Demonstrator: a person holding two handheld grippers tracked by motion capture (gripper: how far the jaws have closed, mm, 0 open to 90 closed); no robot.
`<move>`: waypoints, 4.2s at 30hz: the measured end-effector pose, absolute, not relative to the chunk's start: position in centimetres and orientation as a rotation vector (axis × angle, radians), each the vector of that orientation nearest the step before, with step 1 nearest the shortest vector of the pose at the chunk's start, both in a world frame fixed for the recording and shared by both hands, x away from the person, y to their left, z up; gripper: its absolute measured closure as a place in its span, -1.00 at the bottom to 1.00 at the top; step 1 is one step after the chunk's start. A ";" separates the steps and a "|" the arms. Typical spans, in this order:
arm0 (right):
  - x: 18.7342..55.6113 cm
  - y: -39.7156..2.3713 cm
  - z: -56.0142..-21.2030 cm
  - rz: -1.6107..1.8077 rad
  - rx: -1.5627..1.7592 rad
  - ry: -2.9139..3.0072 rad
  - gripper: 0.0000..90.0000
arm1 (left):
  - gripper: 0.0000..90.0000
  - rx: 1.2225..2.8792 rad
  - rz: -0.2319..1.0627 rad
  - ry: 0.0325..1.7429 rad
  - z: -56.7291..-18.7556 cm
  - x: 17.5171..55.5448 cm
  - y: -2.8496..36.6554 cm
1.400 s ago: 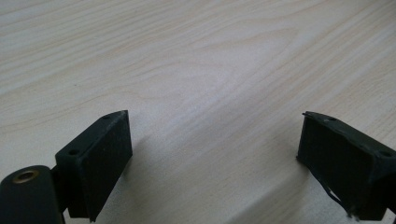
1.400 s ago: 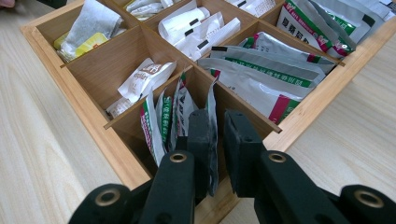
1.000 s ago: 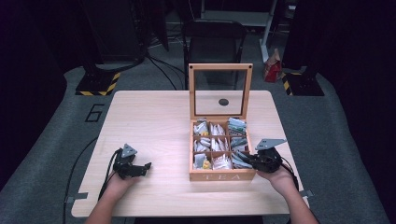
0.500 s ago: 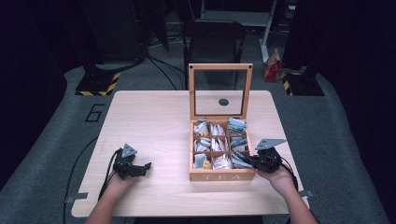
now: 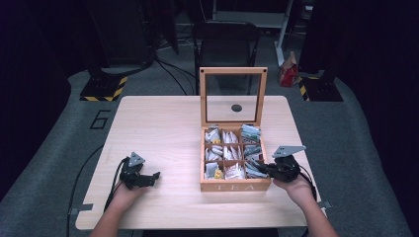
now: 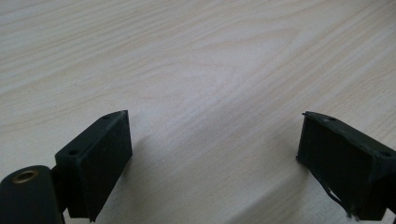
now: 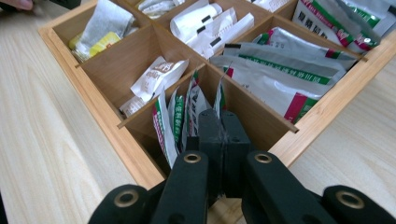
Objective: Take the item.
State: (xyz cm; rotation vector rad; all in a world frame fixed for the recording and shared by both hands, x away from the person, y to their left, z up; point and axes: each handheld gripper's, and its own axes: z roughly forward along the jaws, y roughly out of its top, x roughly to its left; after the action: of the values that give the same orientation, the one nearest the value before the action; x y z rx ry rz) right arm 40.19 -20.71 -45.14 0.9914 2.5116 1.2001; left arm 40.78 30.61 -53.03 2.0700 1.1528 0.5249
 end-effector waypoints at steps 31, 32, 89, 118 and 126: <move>40.3 -20.5 -40.0 1.275 0.916 2.553 0.99 | -0.79 2.070 0.525 1.152 -53.0 40.8 30.6; 40.2 -20.5 -39.9 1.280 0.921 2.552 0.99 | -0.79 2.071 0.525 1.152 -53.0 40.8 30.6; 40.8 -25.7 -37.4 1.300 1.056 2.350 0.99 | -0.79 2.070 0.523 1.152 -53.0 40.8 30.6; 41.1 -28.8 -39.6 1.218 1.167 2.235 0.99 | -0.79 2.070 0.523 1.152 -53.0 40.8 30.6; 41.3 -29.0 -40.9 1.198 1.198 2.219 0.99 | -0.79 2.069 0.523 1.153 -53.0 40.8 30.6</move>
State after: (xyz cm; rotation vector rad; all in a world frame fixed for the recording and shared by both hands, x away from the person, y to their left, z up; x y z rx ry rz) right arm 41.26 -29.04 -40.85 1.1982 2.2193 1.1980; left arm 40.78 30.61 -53.03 2.0690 1.1529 0.5228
